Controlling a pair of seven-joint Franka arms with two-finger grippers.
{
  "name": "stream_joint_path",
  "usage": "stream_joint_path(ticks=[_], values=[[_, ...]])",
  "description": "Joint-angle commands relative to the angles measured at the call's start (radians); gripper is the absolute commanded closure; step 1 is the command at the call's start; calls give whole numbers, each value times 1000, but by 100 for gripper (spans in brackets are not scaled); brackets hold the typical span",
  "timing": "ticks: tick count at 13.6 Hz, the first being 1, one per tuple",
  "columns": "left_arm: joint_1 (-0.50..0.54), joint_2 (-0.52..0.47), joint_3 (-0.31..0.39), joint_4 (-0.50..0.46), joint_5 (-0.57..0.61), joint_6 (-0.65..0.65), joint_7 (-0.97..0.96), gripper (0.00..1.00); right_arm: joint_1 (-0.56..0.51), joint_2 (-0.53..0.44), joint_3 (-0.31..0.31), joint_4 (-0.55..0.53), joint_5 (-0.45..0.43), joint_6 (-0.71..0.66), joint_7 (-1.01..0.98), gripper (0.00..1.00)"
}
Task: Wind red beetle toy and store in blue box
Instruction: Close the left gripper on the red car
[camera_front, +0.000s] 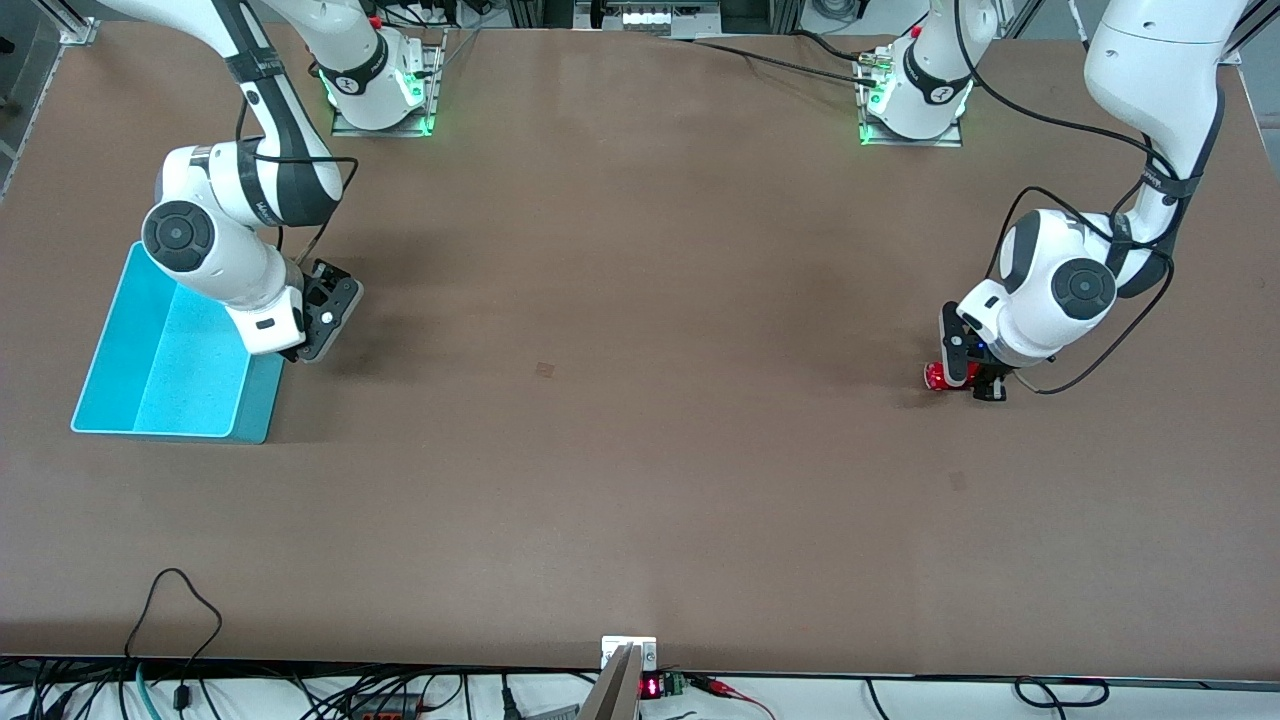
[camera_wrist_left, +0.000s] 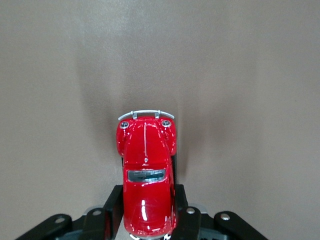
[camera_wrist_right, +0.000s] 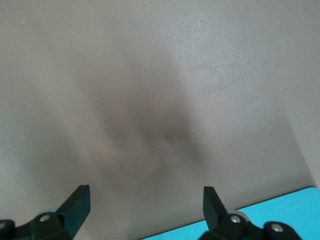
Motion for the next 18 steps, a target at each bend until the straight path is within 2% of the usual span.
stream_joint_path(ticks=[1, 13, 18], values=[[10, 10, -8, 5, 5, 6, -7, 60, -9, 5, 4, -2, -9, 17, -14, 0], [13, 28, -7, 6, 5, 6, -41, 62, -10, 8, 2, 0, -8, 20, -14, 0], [92, 74, -7, 28, 17, 3, -2, 63, -10, 14, 1, 1, -8, 20, -14, 0]])
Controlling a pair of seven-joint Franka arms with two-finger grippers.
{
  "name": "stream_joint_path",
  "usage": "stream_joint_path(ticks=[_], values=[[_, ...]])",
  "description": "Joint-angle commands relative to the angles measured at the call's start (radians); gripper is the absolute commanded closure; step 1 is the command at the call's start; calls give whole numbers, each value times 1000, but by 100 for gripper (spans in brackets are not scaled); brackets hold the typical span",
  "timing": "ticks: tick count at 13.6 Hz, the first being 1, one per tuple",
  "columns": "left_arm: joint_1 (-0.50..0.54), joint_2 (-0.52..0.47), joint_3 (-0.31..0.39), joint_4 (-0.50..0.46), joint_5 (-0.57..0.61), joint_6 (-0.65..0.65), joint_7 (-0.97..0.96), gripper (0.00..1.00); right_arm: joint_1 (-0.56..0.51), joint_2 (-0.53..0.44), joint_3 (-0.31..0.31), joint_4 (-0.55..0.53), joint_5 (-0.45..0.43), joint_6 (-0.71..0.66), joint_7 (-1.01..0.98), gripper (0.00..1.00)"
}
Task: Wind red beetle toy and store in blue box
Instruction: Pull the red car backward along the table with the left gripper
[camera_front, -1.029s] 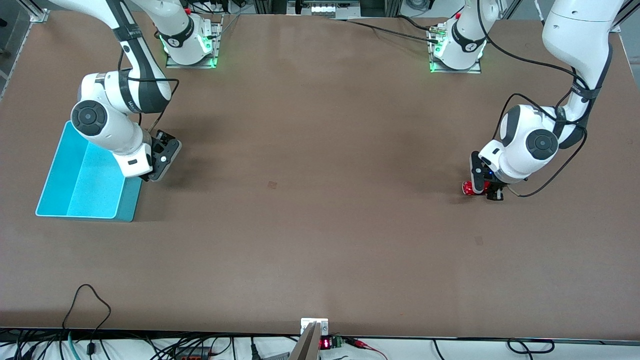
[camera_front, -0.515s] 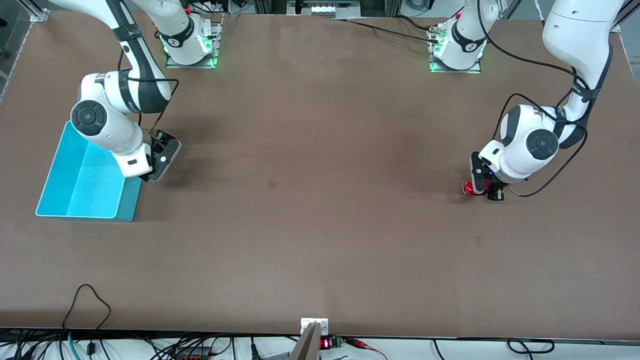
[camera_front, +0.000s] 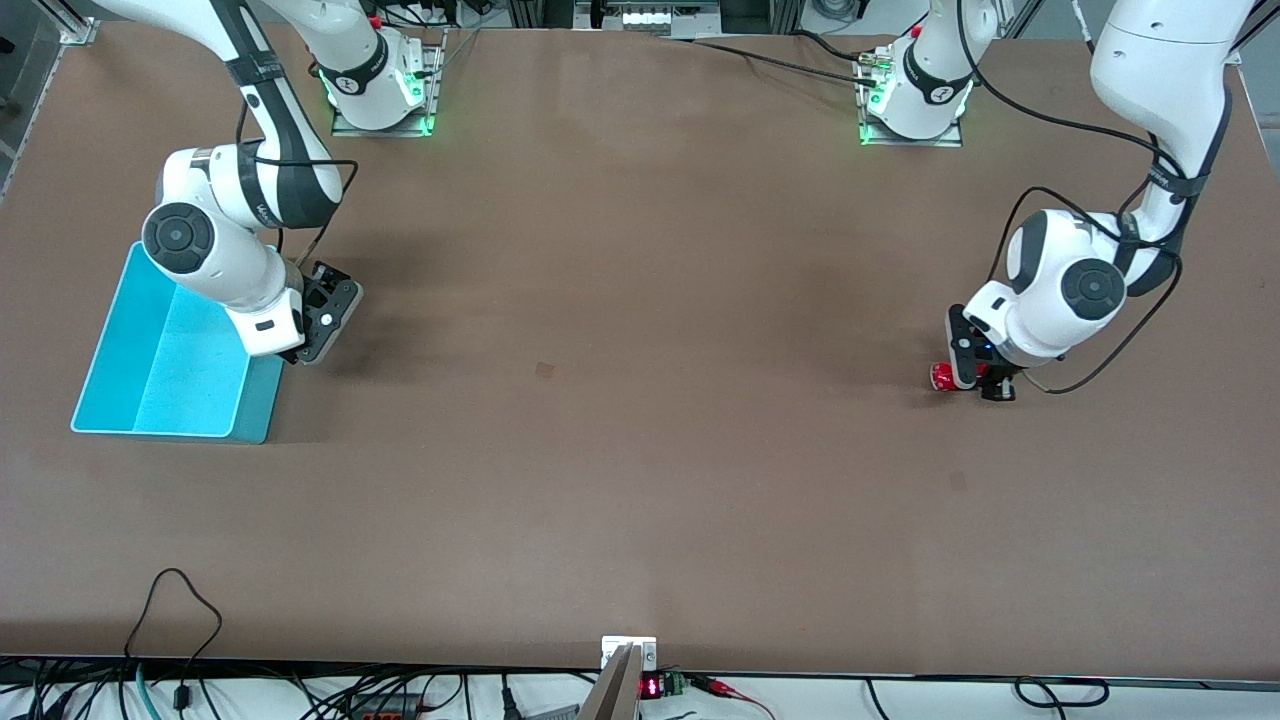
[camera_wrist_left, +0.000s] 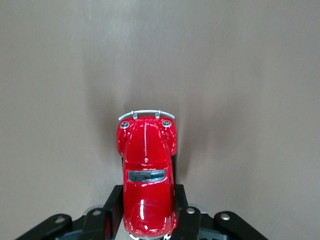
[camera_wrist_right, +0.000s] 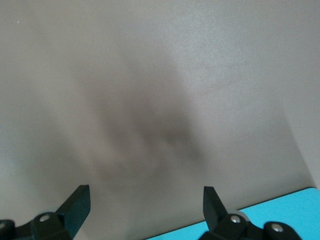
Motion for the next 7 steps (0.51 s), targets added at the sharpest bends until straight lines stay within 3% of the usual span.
stream_joint_path(ticks=[1, 7], values=[[67, 71, -7, 27, 19, 4, 39, 63, -9, 6, 2, 1, -8, 9, -14, 0], [231, 142, -7, 75, 19, 4, 269, 63, -12, 6, 0, 1, -8, 9, -14, 0]])
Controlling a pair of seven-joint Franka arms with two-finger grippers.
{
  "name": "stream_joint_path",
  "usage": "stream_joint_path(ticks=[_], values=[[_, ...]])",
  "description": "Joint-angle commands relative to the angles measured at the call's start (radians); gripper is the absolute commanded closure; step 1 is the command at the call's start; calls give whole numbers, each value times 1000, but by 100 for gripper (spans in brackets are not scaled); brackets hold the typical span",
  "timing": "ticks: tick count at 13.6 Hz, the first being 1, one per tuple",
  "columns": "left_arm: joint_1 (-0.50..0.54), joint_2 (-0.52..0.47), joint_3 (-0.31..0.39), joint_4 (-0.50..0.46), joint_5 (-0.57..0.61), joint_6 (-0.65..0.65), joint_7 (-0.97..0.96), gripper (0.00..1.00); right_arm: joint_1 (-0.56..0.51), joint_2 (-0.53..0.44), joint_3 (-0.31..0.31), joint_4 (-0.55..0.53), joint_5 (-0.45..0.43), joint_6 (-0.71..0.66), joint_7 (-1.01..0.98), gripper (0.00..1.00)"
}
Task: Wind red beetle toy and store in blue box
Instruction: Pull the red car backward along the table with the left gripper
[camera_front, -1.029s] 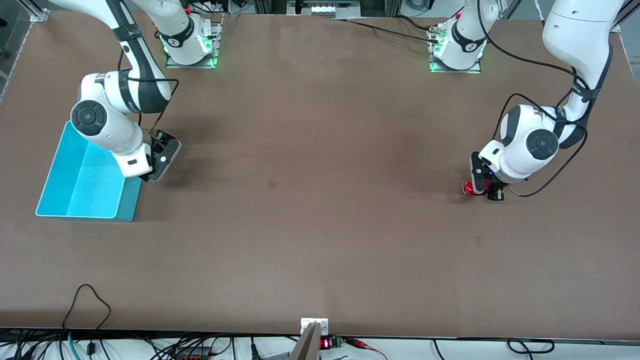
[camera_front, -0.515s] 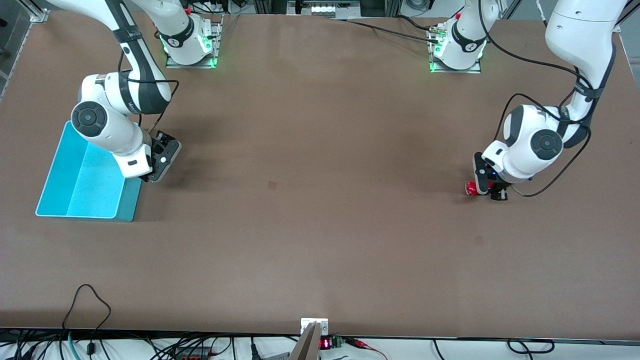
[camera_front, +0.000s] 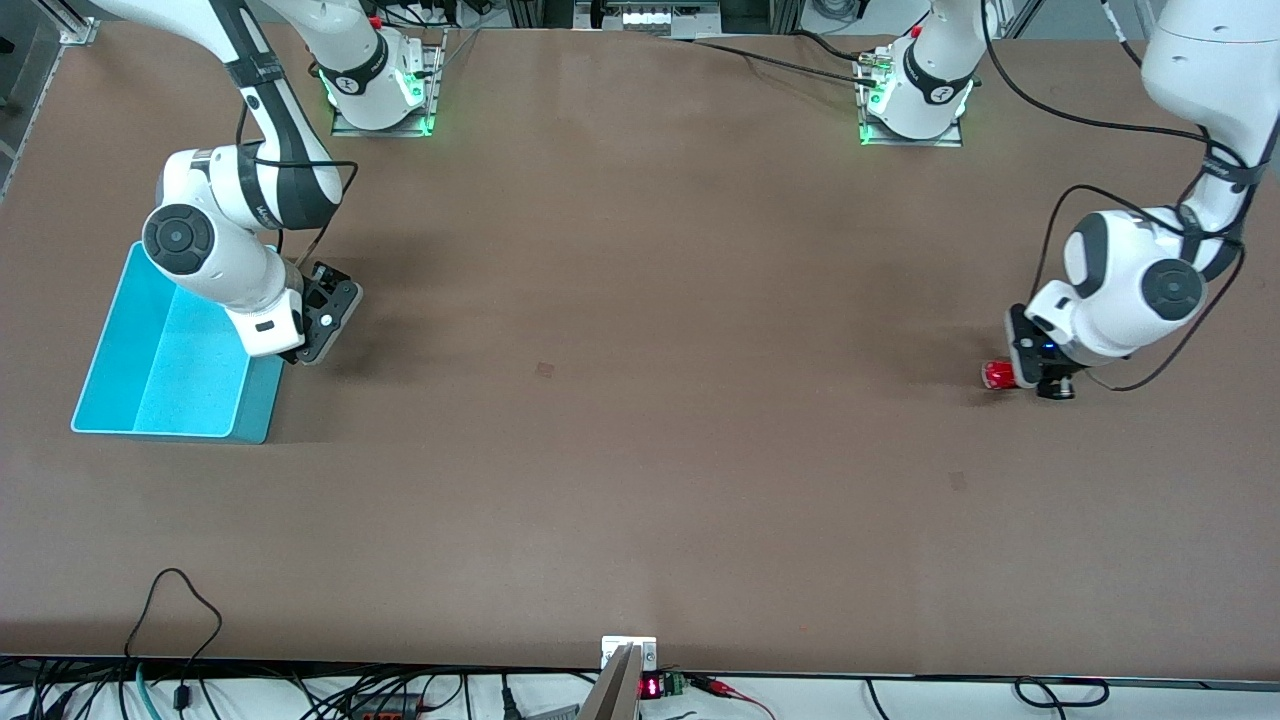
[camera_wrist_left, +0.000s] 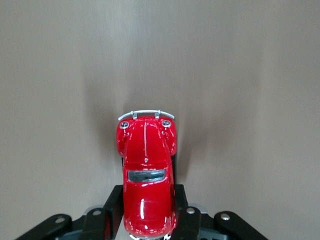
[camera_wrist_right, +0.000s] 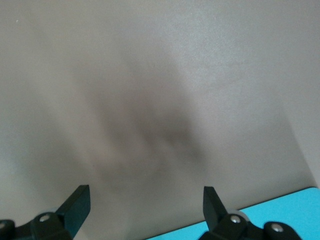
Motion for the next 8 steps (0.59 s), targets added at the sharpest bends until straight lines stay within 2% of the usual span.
stream_joint_path(ticks=[1, 2, 3, 4, 5, 8], values=[[71, 125, -8, 45, 19, 12, 88, 61, -14, 5, 1, 1, -8, 8, -14, 0], [71, 124, -7, 52, 19, 12, 99, 59, -14, 5, 1, 1, -8, 8, -14, 0], [68, 115, -8, 63, 19, 4, 105, 49, -14, 5, 1, 1, -8, 8, -14, 0], [59, 84, -13, 66, 19, -31, 110, 19, -14, 5, 1, 3, -8, 8, -14, 0], [51, 47, -36, 71, 19, -89, 112, 0, -14, 5, 1, 1, -8, 8, -14, 0], [24, -23, -117, 192, 10, -348, 112, 0, -17, 11, 1, 3, -8, 8, -20, 0]])
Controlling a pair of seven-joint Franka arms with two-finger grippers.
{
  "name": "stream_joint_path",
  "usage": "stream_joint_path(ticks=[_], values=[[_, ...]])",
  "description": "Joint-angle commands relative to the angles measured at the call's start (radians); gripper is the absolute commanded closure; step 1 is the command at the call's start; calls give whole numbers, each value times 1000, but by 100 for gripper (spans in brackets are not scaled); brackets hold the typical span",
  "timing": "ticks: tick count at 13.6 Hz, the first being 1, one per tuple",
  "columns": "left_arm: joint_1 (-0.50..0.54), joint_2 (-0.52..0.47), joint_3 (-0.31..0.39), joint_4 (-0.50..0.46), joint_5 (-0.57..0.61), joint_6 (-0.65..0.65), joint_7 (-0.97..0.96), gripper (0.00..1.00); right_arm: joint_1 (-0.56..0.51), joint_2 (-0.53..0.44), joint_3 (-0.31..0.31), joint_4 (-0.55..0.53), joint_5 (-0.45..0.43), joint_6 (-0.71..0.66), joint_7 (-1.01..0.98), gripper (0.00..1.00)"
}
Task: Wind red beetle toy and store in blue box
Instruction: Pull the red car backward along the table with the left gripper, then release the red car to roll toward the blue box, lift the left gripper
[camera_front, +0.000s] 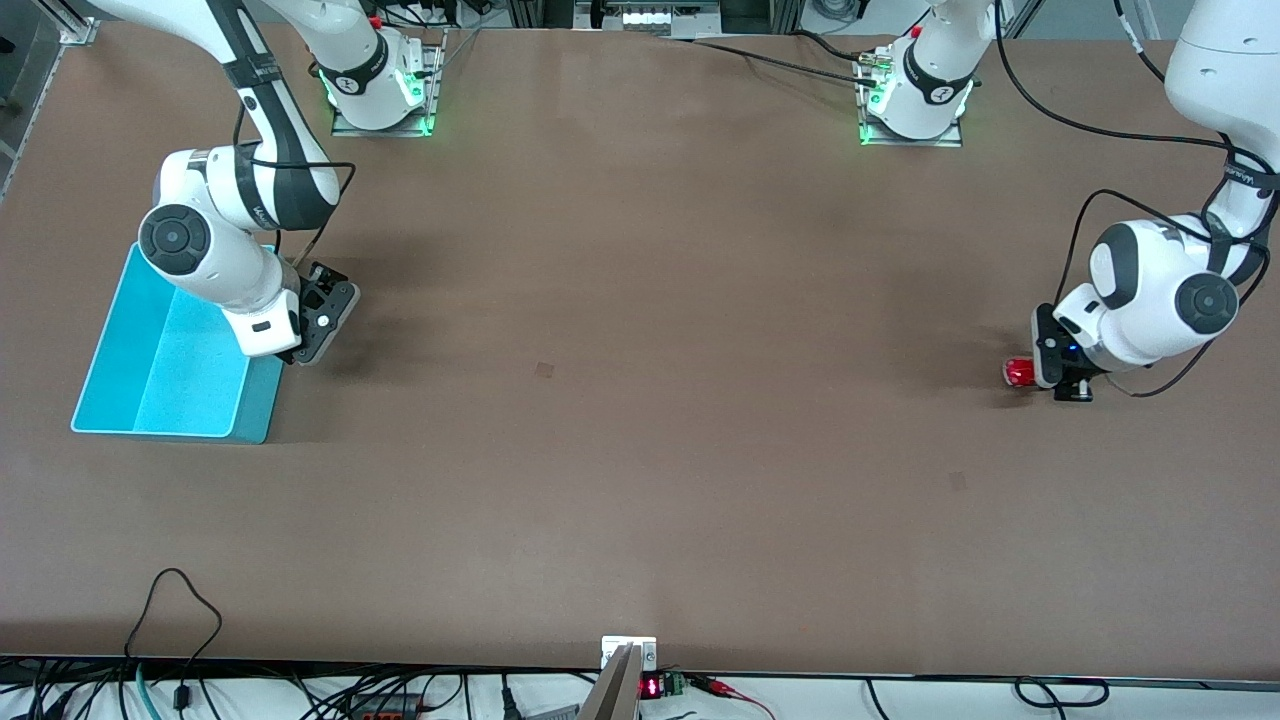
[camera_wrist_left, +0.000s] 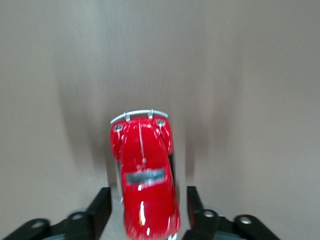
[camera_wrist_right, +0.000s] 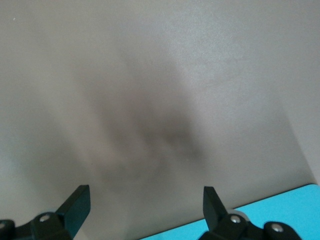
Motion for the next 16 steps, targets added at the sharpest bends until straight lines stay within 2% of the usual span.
stream_joint_path(ticks=[1, 4, 8, 11, 16], values=[[-22, -66, -80, 140, 6, -253, 9, 0, -19, 11, 5, 3, -8, 8, -19, 0], [-38, -106, -157, 259, -38, -438, 3, 0, -21, 12, 5, 3, -8, 8, -19, 0], [-119, -132, -157, 285, -208, -453, -60, 0, -21, 12, 5, 1, -6, 8, -19, 0], [-176, -131, -157, 293, -227, -452, -340, 0, -21, 12, 5, 3, -6, 8, -19, 0], [-180, -123, -143, 397, -224, -449, -959, 0, -34, 18, 5, 3, -3, 10, -39, 0]])
